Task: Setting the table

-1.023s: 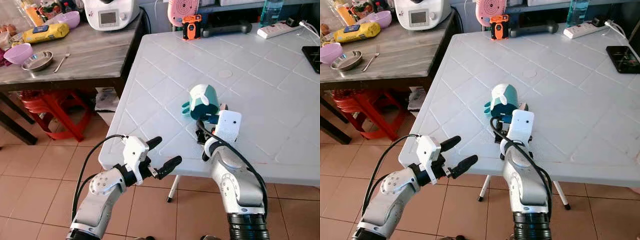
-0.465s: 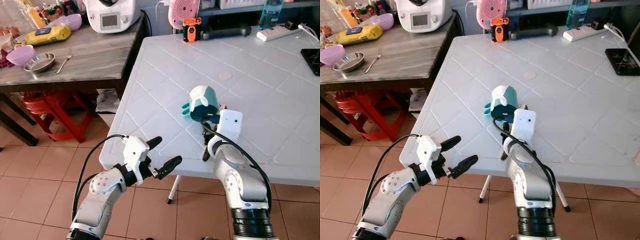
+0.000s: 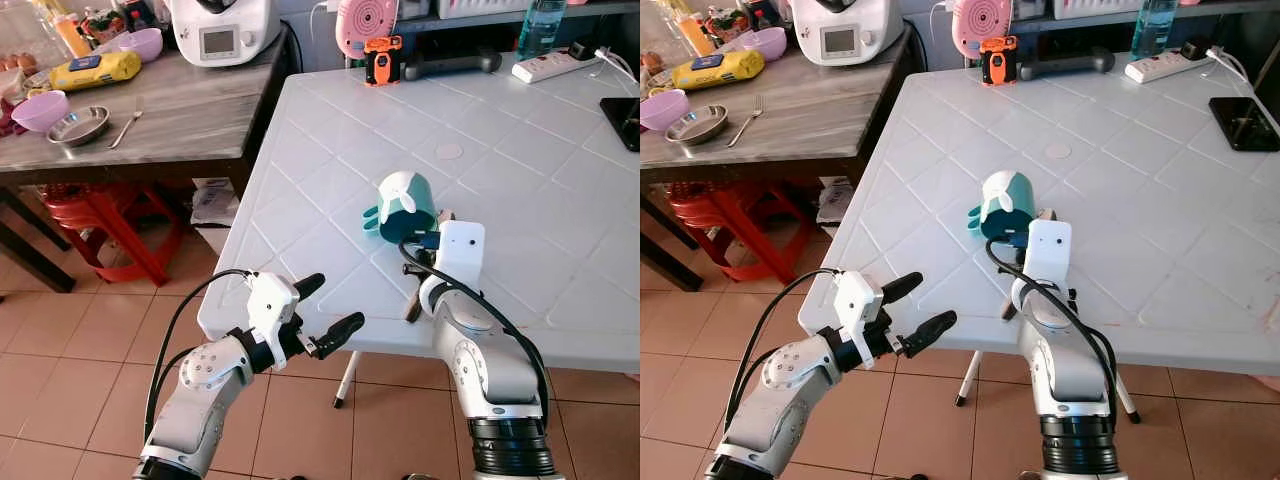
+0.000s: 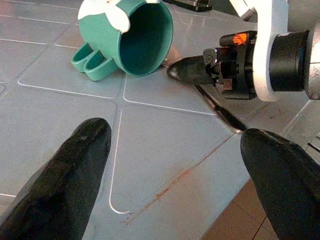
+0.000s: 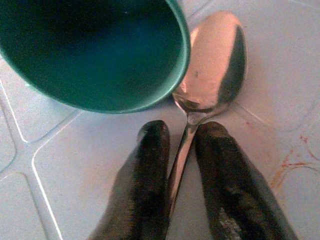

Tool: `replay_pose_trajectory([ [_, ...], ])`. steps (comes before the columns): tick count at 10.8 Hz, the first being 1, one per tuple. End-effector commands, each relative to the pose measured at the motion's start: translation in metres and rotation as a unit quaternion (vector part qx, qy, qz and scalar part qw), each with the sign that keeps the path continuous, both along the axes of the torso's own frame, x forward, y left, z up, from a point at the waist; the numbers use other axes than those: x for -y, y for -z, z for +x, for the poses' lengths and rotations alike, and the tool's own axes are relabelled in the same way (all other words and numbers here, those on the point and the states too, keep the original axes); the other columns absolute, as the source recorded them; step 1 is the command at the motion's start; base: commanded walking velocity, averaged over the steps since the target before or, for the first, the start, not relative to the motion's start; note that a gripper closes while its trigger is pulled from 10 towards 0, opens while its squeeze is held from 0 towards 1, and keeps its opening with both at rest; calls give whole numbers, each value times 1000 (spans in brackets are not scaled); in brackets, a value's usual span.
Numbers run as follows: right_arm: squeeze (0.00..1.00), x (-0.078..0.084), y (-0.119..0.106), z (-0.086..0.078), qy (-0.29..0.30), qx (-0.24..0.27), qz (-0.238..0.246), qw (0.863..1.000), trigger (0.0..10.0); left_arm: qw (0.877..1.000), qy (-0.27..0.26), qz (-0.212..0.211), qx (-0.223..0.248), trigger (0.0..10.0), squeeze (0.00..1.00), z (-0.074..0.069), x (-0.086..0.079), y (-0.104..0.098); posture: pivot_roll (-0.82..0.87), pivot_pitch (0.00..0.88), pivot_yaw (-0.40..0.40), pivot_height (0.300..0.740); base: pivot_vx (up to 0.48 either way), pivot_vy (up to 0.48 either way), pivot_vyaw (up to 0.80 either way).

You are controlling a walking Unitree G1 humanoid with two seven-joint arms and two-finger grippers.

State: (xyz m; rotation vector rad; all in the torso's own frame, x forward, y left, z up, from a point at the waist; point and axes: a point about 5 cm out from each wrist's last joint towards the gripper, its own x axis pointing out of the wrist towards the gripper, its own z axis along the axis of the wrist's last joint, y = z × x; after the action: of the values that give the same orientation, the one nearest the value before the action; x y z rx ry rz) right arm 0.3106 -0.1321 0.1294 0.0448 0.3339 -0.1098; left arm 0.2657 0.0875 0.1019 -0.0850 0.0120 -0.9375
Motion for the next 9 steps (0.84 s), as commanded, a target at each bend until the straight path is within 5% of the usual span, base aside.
replay_pose_trajectory([
  [1,0,5,43,-15,6,-113,4,994,0,1000,-2,11,-3,10000,0,0,-3,2,-132,134,178,740,0,0,0],
  [6,0,8,45,-29,-11,-101,41,994,0,1000,-1,16,-4,10000,0,1,-2,2,-137,133,181,740,0,0,0],
  [8,0,7,36,-35,-37,-59,43,997,10000,1000,-3,16,-3,10000,0,1,-2,2,-135,131,180,740,0,0,0],
  [9,0,6,34,-37,-43,-48,29,997,10000,1000,-4,15,-2,10000,0,2,-2,1,-134,130,180,740,0,0,0],
])
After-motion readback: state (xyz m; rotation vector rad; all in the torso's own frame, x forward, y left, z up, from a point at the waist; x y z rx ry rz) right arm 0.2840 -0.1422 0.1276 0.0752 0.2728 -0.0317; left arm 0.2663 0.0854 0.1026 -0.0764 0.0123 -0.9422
